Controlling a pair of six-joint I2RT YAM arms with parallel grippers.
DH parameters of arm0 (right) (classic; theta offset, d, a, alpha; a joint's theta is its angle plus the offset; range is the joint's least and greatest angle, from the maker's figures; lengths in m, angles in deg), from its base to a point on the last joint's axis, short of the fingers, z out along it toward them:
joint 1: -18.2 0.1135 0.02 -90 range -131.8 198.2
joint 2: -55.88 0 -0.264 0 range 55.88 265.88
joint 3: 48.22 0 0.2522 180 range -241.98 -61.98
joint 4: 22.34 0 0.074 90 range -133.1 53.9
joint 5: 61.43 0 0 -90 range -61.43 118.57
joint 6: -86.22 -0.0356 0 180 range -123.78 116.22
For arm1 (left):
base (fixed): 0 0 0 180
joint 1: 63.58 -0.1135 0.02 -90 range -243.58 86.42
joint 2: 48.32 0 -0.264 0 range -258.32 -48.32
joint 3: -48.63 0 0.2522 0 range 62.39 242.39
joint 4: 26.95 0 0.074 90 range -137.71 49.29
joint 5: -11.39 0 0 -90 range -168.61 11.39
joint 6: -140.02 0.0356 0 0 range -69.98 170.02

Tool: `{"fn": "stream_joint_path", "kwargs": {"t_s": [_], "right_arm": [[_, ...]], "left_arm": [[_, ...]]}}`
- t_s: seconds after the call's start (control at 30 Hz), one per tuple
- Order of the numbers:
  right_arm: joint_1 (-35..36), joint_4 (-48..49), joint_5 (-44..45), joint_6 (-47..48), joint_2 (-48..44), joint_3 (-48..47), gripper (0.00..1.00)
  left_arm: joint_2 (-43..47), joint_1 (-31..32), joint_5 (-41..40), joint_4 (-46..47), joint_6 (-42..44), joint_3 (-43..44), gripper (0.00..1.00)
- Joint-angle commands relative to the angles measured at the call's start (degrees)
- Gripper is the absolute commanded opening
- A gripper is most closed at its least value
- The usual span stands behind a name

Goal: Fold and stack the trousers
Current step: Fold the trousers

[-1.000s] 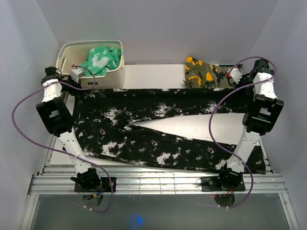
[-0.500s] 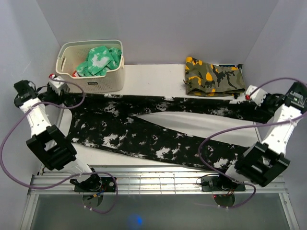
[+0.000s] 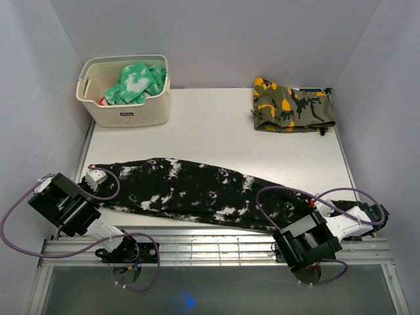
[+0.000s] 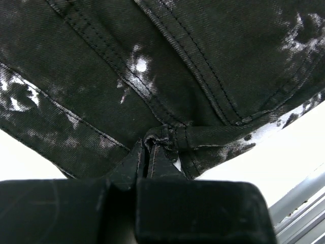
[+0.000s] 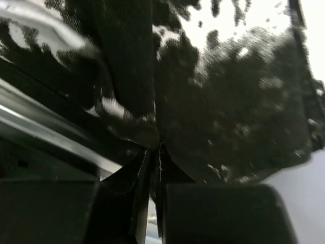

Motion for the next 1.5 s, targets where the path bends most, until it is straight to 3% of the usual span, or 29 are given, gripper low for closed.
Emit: {"fn": "stream_joint_path", "kwargs": {"t_s": [0.0,0.3,0.4,0.57,0.87,1.0,1.2,1.47], "right_arm": [[-0.4,7.6,2.7,34.9,-0.7,3.9,0.08],[2.6,23.6,-3.6,33.9,2.3,7.3,0.08],[8.9,27.0,-2.2,25.4,5.2,3.9,0.08],[23.7,23.9,2.6,5.6,15.2,-12.0,0.08],[36.9,37.8,13.9,-2.3,24.1,-11.9,0.08],[39.1,34.5,15.1,-5.4,29.2,-20.2,0.08],[41.0,21.8,16.9,-7.1,37.4,-32.6,0.08],[44.4,25.1,21.8,-10.3,41.9,-32.9,0.08]], "left_arm": [[-3.5,0.0,-11.6,7.3,0.1,-1.2,0.00],[-8.5,1.1,-9.3,9.8,-17.4,8.3,0.00],[-9.5,2.0,-8.5,9.4,-22.1,11.9,0.00],[-12.0,4.7,-10.3,8.6,-27.6,16.5,0.00],[-20.2,6.6,-20.1,12.9,-43.1,22.2,0.00],[-20.2,6.9,-20.0,12.2,-44.8,22.8,0.00],[-18.1,9.0,-18.3,11.6,-45.6,22.7,0.00],[-16.9,11.3,-17.6,10.9,-47.8,23.8,0.00]]}}
